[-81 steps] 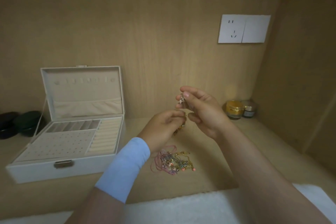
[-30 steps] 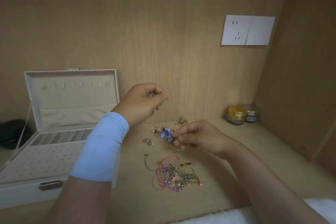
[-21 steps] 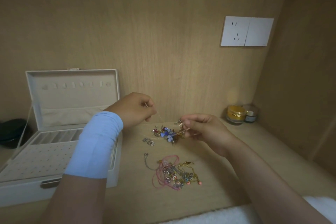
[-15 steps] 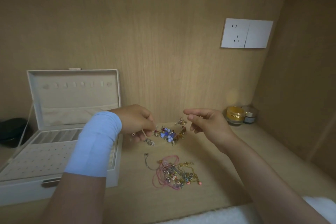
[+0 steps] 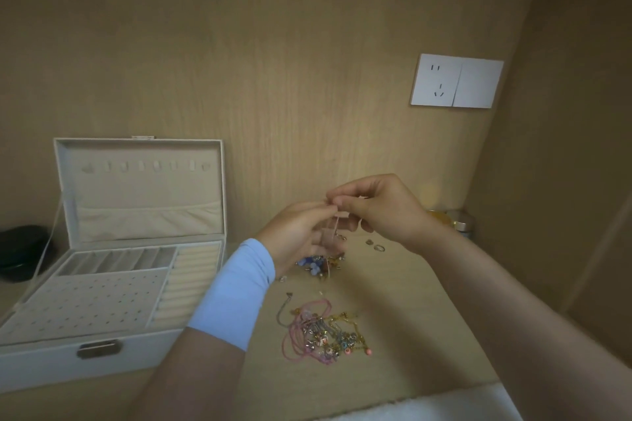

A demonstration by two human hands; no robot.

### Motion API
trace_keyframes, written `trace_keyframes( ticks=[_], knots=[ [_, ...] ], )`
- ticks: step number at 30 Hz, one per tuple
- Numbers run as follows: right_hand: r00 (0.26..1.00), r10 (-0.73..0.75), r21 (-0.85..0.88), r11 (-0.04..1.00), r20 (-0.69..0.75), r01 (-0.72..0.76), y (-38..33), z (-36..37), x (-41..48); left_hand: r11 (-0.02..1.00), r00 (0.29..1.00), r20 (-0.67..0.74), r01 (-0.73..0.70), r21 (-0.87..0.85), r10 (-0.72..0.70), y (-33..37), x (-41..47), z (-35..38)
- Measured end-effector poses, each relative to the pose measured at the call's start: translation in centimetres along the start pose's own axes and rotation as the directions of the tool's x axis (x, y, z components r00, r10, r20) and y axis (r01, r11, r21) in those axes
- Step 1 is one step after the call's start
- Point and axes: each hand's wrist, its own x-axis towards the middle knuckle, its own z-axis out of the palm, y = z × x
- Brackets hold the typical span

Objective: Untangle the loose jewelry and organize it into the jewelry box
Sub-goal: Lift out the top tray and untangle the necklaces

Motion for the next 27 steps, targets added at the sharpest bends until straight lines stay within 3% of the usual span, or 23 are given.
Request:
trace_keyframes(
  ticks=[4, 8, 13, 16, 19, 21, 24, 26, 27],
  knots=[
    [0.984, 0.067, 0.066, 0.996, -0.165, -0.056, 0.7, -2.4, -0.5, 0.968, 0.997, -0.083, 0.024, 0.249, -0.003, -0.4, 0.2, -0.1],
    [0.961, 0.174, 0.043, 0.985, -0.216, -0.169, 2.8, -5.9, -2.1, 0.912, 0.993, -0.118, 0.028, 0.41, 0.023, -0.7, 0.5, 0.1],
    [0.926, 0.281, -0.181, 0.927, -0.252, -0.33, 7.9, -9.9, -4.8, 0.829, 0.992, -0.097, 0.123, 0.546, -0.083, -1.1, 1.9, 2.1],
    [0.91, 0.355, -0.337, 0.848, -0.212, -0.409, 10.9, -11.3, -6.5, 0.709, 0.985, -0.077, 0.166, 0.685, -0.156, -1.1, 3.2, 4.2],
    [0.913, 0.388, -0.565, 0.728, -0.127, -0.388, 12.4, -12.1, -7.5, 0.62, 0.99, -0.011, 0.097, 0.779, -0.141, -0.8, 4.7, 7.1],
    [0.912, 0.399, -0.593, 0.713, -0.095, -0.374, 12.6, -12.6, -7.6, 0.583, 0.991, 0.027, 0.056, 0.81, -0.132, -0.6, 5.9, 9.1],
    [0.927, 0.371, -0.446, 0.821, -0.059, -0.357, 12.0, -12.3, -7.2, 0.538, 0.992, 0.059, 0.011, 0.843, -0.112, -0.1, 7.4, 11.1],
    [0.947, 0.32, -0.107, 0.943, 0.026, -0.315, 11.1, -11.8, -7.0, 0.534, 0.994, 0.076, -0.022, 0.845, -0.078, 0.3, 8.1, 12.1],
    [0.95, 0.292, 0.067, 0.952, 0.111, -0.3, 10.6, -11.5, -6.9, 0.535, 0.995, 0.08, -0.038, 0.844, -0.056, 0.6, 8.3, 12.5]
  ],
)
